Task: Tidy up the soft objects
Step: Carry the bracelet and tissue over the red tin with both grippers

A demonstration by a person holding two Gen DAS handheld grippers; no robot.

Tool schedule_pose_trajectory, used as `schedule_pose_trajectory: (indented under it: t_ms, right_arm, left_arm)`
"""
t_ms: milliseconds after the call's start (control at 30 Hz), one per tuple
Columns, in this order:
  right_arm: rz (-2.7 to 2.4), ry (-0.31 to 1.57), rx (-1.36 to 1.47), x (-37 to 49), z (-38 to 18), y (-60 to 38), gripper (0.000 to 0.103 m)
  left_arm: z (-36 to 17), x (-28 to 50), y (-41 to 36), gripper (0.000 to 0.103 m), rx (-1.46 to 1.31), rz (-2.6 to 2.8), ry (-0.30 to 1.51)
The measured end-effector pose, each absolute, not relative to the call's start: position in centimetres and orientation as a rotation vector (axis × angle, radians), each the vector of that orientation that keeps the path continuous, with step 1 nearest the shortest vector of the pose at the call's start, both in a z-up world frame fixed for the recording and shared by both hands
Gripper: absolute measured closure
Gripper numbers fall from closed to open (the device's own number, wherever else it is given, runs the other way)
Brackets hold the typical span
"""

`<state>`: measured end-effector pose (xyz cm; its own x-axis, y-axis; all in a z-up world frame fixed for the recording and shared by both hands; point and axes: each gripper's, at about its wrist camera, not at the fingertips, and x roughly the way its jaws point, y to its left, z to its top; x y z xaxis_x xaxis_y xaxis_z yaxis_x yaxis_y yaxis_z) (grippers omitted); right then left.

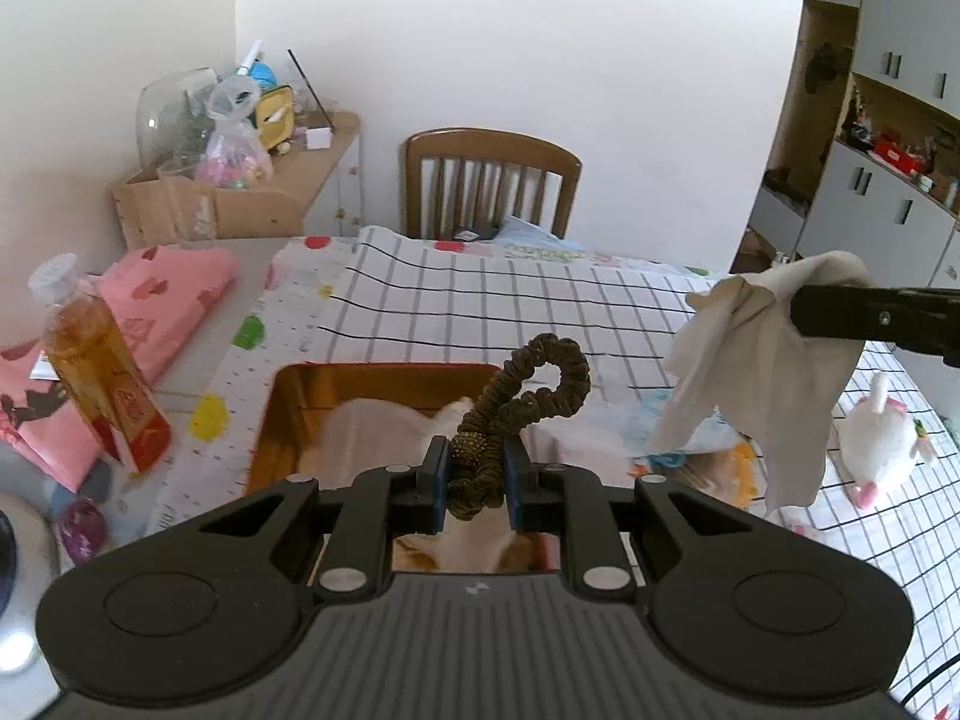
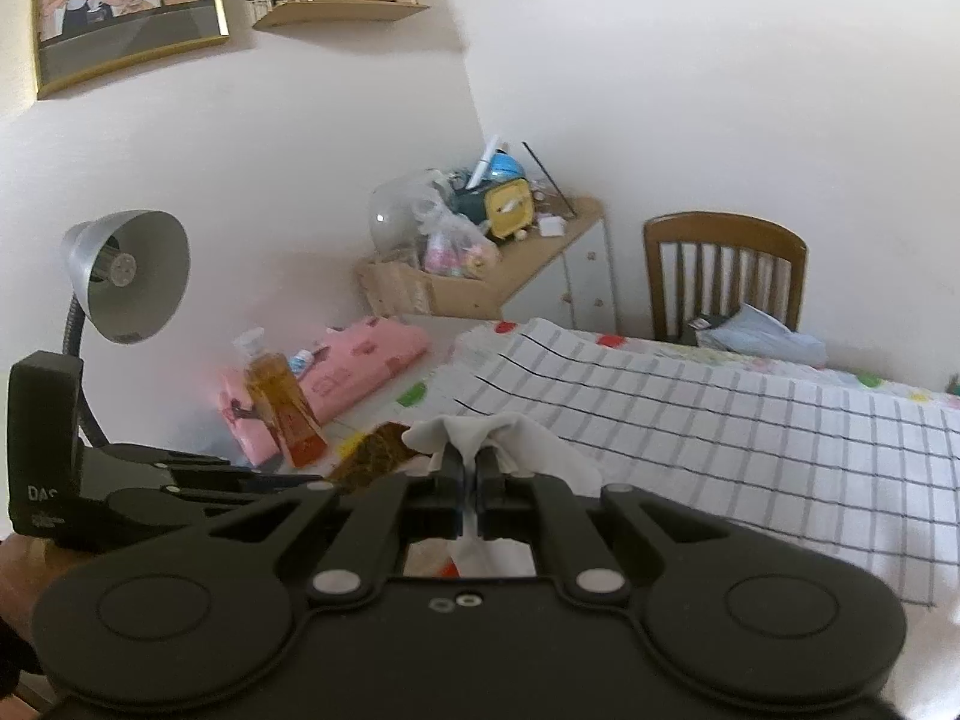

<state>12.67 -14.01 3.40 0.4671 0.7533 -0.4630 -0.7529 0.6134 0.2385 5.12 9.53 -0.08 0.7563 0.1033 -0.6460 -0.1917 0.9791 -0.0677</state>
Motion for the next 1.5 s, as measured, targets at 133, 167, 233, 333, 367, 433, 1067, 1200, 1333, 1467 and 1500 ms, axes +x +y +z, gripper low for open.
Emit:
schedule_pose_trajectory:
  t_ms: [133, 167, 233, 333, 367, 433, 1067, 1200, 1333, 1467, 1500]
  right_arm:
    - [0.944, 0.561, -0.001, 12.9, 3.7, -11.5, 0.1]
    - [0.95, 0.563, 0.0, 13.0, 3.8, -10.8, 0.1]
    - [0.96, 0.568, 0.012, 13.1, 3.7, -9.7, 0.1]
    - [0.972, 0.577, 0.033, 13.3, 3.5, -8.1, 0.1]
    - [0.977, 0.58, 0.038, 13.5, 3.4, -7.5, 0.1]
    - [0.984, 0.584, 0.048, 13.7, 3.2, -6.4, 0.1]
    - [0.883, 0.771, -0.048, 16.3, -4.4, 0.1, 0.099]
    - [0.865, 0.815, -0.07, 16.6, -5.8, 0.3, 0.098]
    - [0.858, 0.847, -0.085, 16.6, -6.8, 0.4, 0.094]
    - [0.859, 0.877, -0.106, 16.6, -7.5, 0.5, 0.088]
    - [0.861, 0.886, -0.108, 16.6, -7.7, 0.6, 0.086]
  left_arm:
    - [-0.1, 5.3, 11.3, 0.085, -0.127, 0.18, 0.703]
    - [-0.2, 5.3, 11.8, 0.085, -0.127, 0.187, 0.705]
    - [-0.3, 5.4, 12.8, 0.085, -0.133, 0.195, 0.712]
    - [-0.8, 5.6, 14.1, 0.085, -0.138, 0.206, 0.728]
    - [-1.1, 5.8, 14.6, 0.085, -0.138, 0.207, 0.734]
    - [-1.5, 6.0, 15.3, 0.085, -0.136, 0.21, 0.746]
    - [-8.5, 10.4, 17.2, 0.085, -0.108, 0.142, 0.936]
    - [-9.3, 11.1, 17.1, 0.085, -0.097, 0.129, 0.961]
    - [-10.0, 11.5, 17.1, 0.085, -0.101, 0.12, 0.98]
    - [-10.3, 11.7, 16.9, 0.085, -0.099, 0.118, 0.99]
    - [-10.3, 11.7, 16.8, 0.085, -0.094, 0.124, 0.991]
